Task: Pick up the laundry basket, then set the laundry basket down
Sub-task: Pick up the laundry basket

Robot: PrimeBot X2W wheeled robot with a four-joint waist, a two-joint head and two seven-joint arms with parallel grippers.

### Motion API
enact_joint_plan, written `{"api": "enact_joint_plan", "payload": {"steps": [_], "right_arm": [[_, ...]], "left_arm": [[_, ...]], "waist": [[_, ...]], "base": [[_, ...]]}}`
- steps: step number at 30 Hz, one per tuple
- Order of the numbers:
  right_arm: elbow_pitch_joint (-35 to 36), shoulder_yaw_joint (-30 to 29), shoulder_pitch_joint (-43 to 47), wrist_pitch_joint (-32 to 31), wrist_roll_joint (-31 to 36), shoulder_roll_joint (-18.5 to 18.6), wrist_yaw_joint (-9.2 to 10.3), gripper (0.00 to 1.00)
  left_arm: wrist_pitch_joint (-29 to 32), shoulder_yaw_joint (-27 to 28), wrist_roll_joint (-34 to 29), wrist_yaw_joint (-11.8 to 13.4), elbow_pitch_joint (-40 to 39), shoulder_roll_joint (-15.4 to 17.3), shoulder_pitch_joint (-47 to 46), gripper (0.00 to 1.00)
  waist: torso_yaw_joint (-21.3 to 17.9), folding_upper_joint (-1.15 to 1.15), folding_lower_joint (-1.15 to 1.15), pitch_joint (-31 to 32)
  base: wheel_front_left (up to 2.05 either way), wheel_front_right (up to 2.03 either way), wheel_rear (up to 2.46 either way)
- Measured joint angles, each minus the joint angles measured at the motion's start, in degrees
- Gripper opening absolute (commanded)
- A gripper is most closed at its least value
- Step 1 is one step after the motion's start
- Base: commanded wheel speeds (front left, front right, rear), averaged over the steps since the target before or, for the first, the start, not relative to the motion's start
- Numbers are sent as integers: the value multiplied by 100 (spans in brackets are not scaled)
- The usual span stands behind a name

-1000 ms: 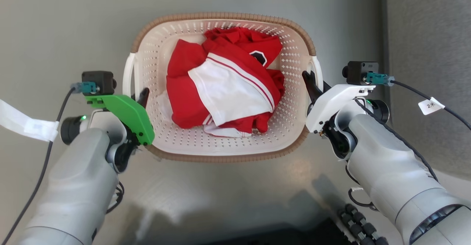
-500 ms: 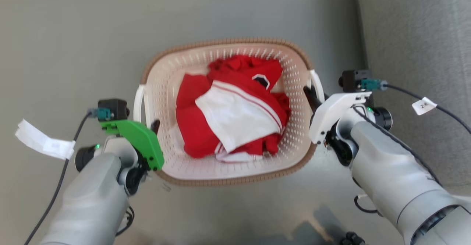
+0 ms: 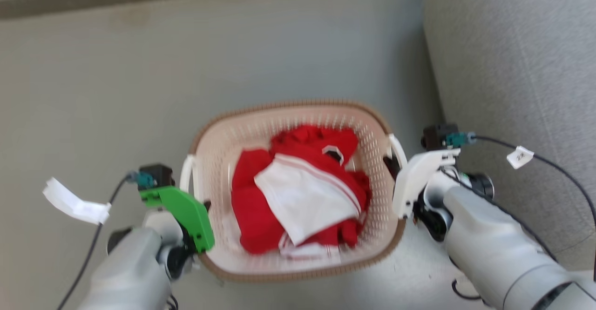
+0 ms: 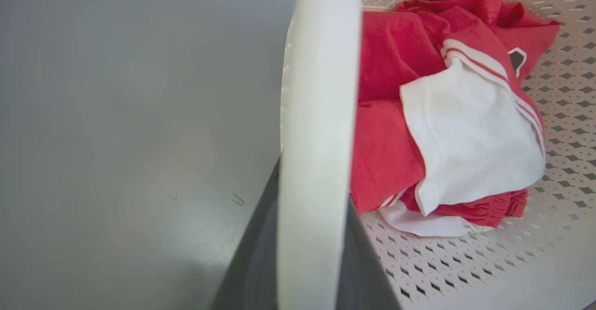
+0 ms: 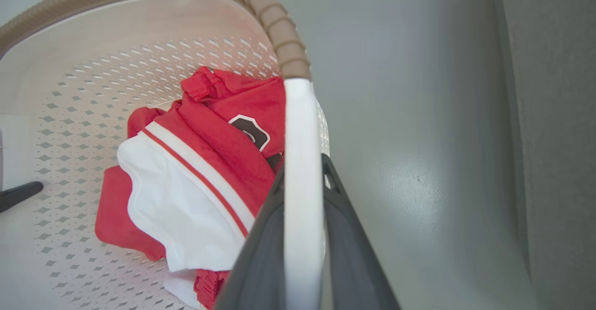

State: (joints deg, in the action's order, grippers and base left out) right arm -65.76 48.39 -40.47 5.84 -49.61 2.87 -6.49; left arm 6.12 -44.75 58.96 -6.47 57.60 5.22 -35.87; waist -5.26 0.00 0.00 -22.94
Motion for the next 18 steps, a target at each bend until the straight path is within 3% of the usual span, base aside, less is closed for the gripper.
{"api": "enact_joint_plan", "payload": {"steps": [18], "right_arm": [[-19,434,845,-1048,-398,41,0,0]], "left_arm": [[614,-223,460,0,369,-193,915,0]], "waist": [[-47,0,0,1556]], "base": [[0,0,0]]}}
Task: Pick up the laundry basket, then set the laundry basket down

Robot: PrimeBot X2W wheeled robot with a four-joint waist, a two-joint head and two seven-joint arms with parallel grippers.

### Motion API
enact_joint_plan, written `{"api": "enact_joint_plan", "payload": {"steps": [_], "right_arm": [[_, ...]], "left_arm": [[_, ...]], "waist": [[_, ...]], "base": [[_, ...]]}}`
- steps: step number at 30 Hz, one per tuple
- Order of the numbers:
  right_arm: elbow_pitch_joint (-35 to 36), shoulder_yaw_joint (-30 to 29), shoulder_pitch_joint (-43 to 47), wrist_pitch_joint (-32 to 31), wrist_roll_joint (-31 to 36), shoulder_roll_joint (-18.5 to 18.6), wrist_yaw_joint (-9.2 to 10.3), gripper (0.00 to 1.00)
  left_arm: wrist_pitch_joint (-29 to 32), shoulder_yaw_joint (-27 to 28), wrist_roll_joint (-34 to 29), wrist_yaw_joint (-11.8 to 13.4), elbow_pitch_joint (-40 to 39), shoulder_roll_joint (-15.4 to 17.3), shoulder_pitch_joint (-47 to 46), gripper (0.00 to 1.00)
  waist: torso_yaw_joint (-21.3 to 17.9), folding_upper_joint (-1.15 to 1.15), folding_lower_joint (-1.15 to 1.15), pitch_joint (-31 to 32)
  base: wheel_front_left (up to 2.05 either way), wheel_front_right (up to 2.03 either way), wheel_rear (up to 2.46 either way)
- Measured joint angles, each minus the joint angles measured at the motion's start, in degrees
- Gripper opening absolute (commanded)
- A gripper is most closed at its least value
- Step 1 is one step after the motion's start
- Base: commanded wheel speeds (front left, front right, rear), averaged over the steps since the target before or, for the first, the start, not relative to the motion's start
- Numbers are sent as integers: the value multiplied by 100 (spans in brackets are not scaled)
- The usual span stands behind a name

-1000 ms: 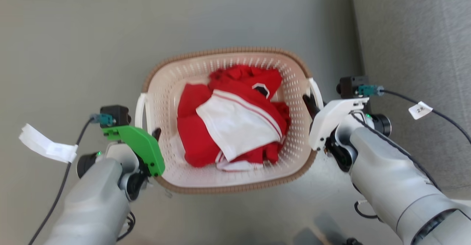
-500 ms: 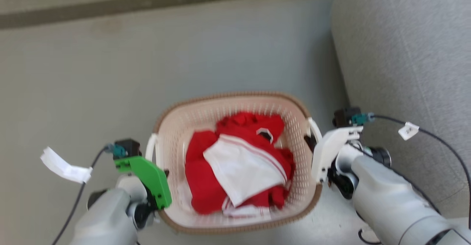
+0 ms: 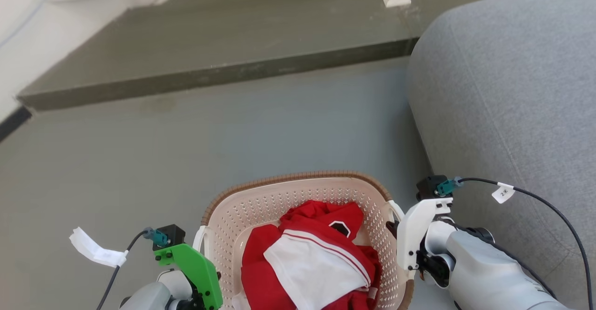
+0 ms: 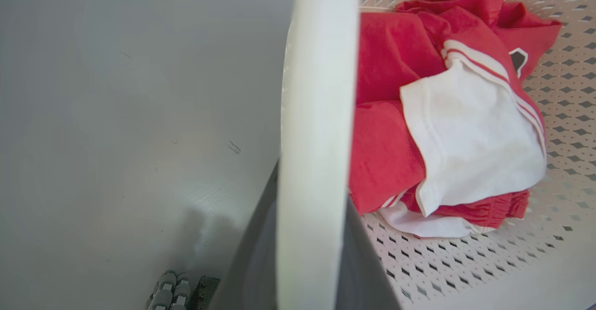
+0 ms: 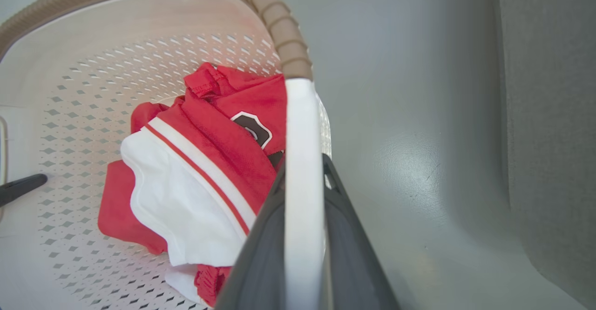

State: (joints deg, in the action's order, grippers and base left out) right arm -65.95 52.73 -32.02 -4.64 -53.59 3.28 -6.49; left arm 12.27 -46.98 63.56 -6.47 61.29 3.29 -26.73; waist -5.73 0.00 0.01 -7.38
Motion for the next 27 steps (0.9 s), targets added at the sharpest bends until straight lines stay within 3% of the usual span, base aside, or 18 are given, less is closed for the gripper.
{"api": "enact_joint_plan", "payload": {"steps": [8,27], "right_arm": [[44,74,-5,-120,-54,22,1,0],[33,141,-7,-255,-300,24,1,0]], "left_arm": [[119,-16,43,0,36,-7,-5,0],[215,-127,124,0,94,-23,-24,0]], "waist": [[-5,0,0,337],[10,0,0,383]], "base": [[0,0,0],[0,0,0]]}}
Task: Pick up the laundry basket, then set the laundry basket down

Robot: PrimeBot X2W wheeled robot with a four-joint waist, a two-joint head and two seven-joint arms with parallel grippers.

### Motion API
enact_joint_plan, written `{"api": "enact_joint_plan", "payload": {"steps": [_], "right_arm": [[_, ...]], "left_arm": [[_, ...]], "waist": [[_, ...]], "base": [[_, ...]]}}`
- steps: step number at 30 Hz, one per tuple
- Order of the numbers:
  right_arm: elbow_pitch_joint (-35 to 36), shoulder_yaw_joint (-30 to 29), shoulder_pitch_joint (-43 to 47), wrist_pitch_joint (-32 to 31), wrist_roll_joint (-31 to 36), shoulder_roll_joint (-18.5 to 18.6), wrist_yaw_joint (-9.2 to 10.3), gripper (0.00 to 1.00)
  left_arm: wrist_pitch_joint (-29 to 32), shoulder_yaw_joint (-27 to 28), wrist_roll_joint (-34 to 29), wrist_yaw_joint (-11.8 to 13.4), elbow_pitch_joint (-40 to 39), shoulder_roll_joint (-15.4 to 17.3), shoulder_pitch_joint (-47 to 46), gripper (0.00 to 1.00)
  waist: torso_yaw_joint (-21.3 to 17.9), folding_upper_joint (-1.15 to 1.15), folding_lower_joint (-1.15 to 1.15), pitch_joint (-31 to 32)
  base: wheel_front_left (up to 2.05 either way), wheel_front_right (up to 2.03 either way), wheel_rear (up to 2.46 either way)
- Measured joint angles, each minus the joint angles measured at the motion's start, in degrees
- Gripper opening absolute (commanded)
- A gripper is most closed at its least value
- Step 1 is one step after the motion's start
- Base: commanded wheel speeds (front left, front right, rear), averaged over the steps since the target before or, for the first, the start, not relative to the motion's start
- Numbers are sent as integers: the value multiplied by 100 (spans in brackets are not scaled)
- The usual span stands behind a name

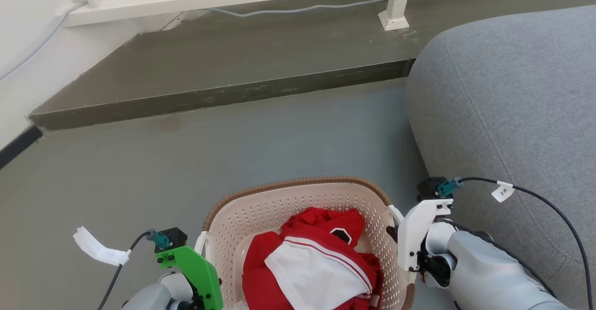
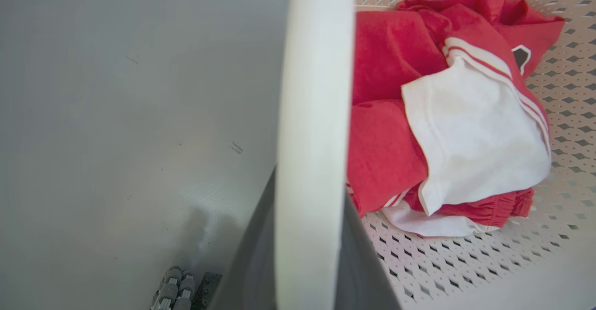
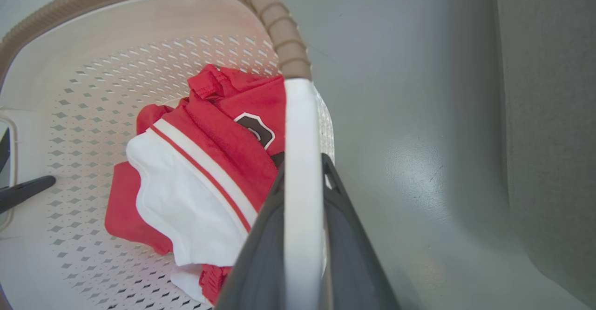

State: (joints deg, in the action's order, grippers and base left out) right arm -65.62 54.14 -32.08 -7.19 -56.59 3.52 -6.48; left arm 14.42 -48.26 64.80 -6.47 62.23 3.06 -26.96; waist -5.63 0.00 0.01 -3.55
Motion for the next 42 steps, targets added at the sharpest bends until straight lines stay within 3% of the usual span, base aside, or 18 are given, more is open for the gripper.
{"api": "enact_joint_plan", "payload": {"steps": [31,42], "right_arm": [[-18,112,-59,16,-189,18,1,0],[-26,119,-414,220,-194,45,1,0]], "left_arm": [[-15,-143,99,0,23,-1,-127,0],[-281,-107,108,1,-41,13,-399,0]], "waist": [[-11,0,0,-209],[-17,0,-1,-568]], "base": [[0,0,0],[0,0,0]]}}
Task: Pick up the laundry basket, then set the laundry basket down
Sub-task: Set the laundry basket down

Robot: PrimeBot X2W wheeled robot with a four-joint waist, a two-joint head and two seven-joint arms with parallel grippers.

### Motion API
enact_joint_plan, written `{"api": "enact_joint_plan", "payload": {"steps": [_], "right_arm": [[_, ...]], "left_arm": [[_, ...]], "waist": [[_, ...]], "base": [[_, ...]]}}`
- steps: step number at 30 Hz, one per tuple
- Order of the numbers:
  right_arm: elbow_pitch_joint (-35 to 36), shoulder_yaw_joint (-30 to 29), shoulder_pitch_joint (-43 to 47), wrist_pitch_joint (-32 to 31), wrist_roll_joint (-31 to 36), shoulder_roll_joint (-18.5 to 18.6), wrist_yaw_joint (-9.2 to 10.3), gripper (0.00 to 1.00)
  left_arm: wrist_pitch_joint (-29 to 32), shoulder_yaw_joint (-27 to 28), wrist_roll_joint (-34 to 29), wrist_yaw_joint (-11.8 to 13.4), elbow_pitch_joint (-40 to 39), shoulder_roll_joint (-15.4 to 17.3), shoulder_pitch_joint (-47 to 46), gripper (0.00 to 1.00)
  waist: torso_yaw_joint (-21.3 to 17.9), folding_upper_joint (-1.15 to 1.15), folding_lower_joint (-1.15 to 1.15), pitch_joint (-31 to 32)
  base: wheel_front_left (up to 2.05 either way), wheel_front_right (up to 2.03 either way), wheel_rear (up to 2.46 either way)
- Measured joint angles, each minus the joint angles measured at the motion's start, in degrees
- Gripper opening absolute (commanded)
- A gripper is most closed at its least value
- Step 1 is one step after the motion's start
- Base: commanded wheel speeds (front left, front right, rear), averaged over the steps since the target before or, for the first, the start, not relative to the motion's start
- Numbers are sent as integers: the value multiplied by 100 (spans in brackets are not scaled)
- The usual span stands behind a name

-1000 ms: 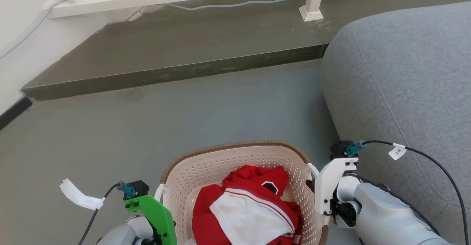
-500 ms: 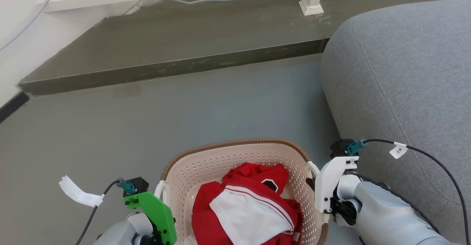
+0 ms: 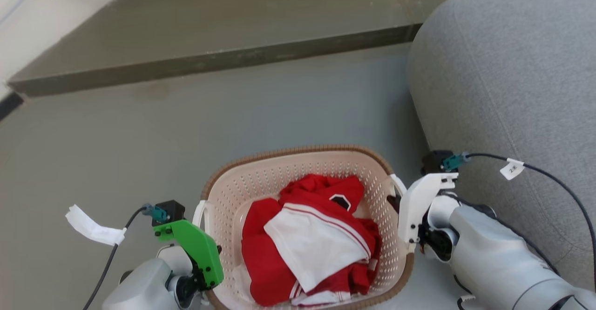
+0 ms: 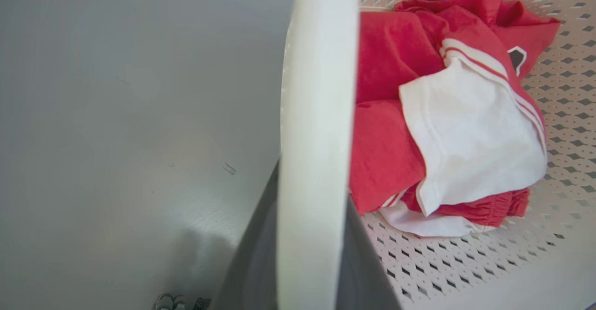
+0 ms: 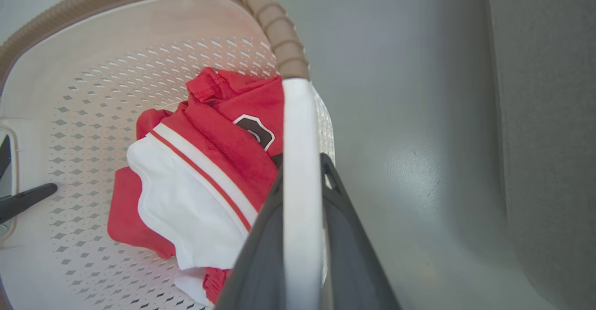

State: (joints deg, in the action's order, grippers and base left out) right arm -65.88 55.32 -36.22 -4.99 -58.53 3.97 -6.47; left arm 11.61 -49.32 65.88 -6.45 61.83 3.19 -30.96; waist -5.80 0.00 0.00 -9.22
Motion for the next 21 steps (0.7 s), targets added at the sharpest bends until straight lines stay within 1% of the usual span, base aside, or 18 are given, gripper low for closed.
{"api": "enact_joint_plan", "payload": {"steps": [7,13,21], "right_arm": [[10,-70,-217,245,-7,30,-1,0],[25,-126,-486,681,9,57,-7,0],[31,-180,-736,1147,31,29,-8,0]], "left_arm": [[-244,68,8,4,-148,33,-137,0],[-646,109,8,9,-346,131,-372,0],[-1024,129,-19,19,-475,230,-662,0]], "waist": [[-2,0,0,-436],[-16,0,-1,-968],[-35,0,-1,-1610]], "base": [[0,0,0],[0,0,0],[0,0,0]]}}
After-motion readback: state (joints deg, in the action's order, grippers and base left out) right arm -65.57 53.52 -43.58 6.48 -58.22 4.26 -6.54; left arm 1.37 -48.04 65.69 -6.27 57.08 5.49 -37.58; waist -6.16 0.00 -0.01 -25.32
